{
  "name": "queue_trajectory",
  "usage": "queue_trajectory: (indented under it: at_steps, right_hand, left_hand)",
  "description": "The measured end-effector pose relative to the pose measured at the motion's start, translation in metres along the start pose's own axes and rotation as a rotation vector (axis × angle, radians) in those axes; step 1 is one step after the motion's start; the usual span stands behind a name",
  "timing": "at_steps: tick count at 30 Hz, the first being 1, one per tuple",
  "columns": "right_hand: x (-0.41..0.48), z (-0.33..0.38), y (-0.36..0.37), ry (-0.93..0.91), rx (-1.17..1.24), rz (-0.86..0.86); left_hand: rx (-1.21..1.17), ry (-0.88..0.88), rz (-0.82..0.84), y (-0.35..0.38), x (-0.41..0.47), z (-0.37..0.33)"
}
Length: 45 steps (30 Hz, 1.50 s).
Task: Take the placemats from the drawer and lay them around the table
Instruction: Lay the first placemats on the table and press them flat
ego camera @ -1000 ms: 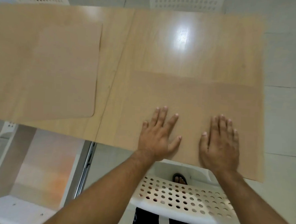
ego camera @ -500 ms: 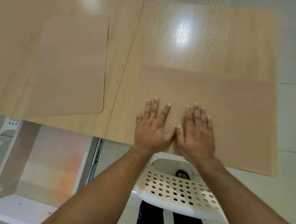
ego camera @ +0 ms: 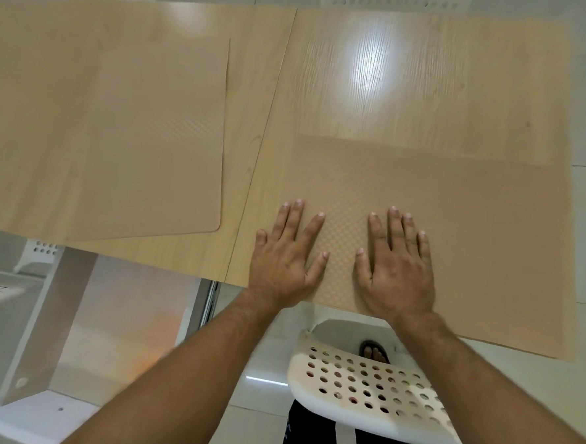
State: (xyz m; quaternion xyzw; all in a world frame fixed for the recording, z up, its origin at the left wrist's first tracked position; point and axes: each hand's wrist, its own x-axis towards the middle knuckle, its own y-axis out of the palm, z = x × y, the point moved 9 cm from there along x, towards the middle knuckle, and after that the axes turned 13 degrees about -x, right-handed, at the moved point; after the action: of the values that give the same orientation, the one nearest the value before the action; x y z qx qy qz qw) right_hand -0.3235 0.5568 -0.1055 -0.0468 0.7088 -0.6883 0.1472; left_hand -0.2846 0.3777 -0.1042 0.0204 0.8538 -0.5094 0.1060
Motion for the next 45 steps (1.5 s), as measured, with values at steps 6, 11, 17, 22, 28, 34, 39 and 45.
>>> queue_trajectory:
  at_steps: [6, 11, 17, 22, 28, 34, 39, 45]
  right_hand:
    - [0.005, 0.006, -0.015, 0.028, 0.039, 0.001]
    - [0.064, 0.032, -0.036, 0.010, 0.098, -0.045]
    - [0.088, 0.033, -0.016, 0.036, -0.008, -0.018]
    - [0.089, 0.032, -0.012, 0.029, -0.007, 0.004]
    - [0.089, 0.034, -0.014, 0.027, 0.004, 0.006]
    - [0.089, 0.035, -0.016, 0.024, -0.004, 0.026]
    - [0.080, 0.047, -0.041, -0.019, 0.075, 0.000]
    - [0.055, 0.125, -0.064, -0.192, 0.280, 0.141]
  left_hand:
    - [-0.032, 0.016, -0.039, -0.030, 0.035, -0.011]
    - [-0.102, 0.015, -0.047, -0.038, 0.087, -0.031]
    - [-0.021, -0.054, 0.050, -0.017, 0.119, -0.010]
    - [-0.060, -0.108, 0.013, -0.006, 0.062, -0.005]
    - [0.002, -0.112, 0.043, 0.011, 0.013, -0.005]
    - [0.001, -0.105, 0.027, 0.013, 0.016, -0.003]
    - [-0.038, -0.059, -0.007, 0.003, 0.015, 0.000]
    - [-0.160, -0.275, -0.228, -0.069, -0.032, 0.052]
